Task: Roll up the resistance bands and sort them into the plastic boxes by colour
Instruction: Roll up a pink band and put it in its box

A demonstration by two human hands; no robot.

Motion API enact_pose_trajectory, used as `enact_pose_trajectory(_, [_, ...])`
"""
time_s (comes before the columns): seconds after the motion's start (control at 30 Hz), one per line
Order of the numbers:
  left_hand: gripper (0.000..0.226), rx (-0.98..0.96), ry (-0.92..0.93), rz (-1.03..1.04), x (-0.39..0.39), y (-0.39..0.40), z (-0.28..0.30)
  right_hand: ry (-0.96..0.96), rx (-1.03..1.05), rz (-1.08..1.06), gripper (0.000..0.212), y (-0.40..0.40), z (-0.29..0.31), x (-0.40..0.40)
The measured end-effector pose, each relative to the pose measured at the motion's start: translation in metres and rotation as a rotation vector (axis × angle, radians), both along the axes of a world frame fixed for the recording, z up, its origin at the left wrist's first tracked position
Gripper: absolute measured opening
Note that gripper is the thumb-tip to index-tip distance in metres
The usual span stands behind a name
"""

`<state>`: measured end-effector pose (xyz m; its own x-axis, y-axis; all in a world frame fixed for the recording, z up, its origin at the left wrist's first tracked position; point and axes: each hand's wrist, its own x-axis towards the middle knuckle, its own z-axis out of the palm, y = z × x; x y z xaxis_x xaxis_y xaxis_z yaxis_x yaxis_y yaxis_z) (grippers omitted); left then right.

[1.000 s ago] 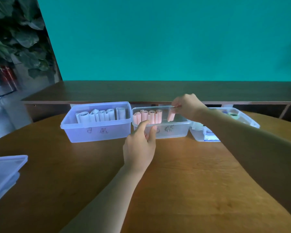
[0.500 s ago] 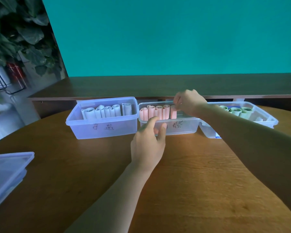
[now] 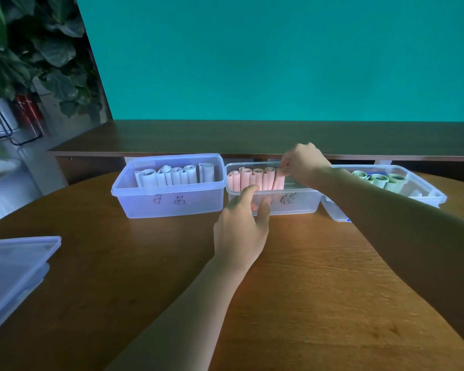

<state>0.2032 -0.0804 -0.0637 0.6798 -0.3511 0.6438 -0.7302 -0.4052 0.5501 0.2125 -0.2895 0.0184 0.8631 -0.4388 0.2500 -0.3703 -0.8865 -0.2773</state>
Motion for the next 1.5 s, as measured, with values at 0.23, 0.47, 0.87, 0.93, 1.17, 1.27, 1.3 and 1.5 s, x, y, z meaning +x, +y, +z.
enact_pose_trajectory(0.23, [0.044, -0.006, 0.004, -0.006, 0.0, 0.0, -0.001, -0.008, 0.032, 0.022, 0.018, 0.0, 0.0, -0.001])
enact_pose_trajectory(0.47, [0.049, -0.005, 0.0, -0.013, 0.0, 0.0, -0.001, 0.049, 0.052, 0.049, 0.016, 0.0, 0.008, -0.005])
enact_pose_trajectory(0.87, [0.053, -0.006, 0.006, -0.015, 0.0, 0.001, 0.0, 0.103, -0.051, 0.083, 0.017, -0.003, 0.008, -0.006])
enact_pose_trajectory(0.93, [0.052, -0.009, 0.009, -0.014, 0.0, 0.001, 0.0, 0.106, -0.057, 0.074, 0.017, -0.005, 0.009, -0.007])
enact_pose_trajectory(1.17, [0.05, -0.024, 0.003, -0.024, -0.002, 0.001, 0.004, 0.102, -0.045, 0.062, 0.018, -0.009, 0.011, -0.012])
enact_pose_trajectory(1.27, [0.049, -0.056, -0.001, -0.039, -0.004, 0.003, 0.007, 0.04, -0.027, 0.057, 0.021, -0.004, 0.018, -0.023])
enact_pose_trajectory(1.3, [0.048, -0.07, -0.008, -0.042, -0.005, 0.003, 0.007, 0.013, -0.022, 0.057, 0.021, -0.001, 0.022, -0.03])
enact_pose_trajectory(1.5, [0.043, -0.097, -0.075, -0.073, -0.025, 0.004, 0.013, -0.232, 0.108, 0.045, 0.023, 0.026, 0.035, -0.111])
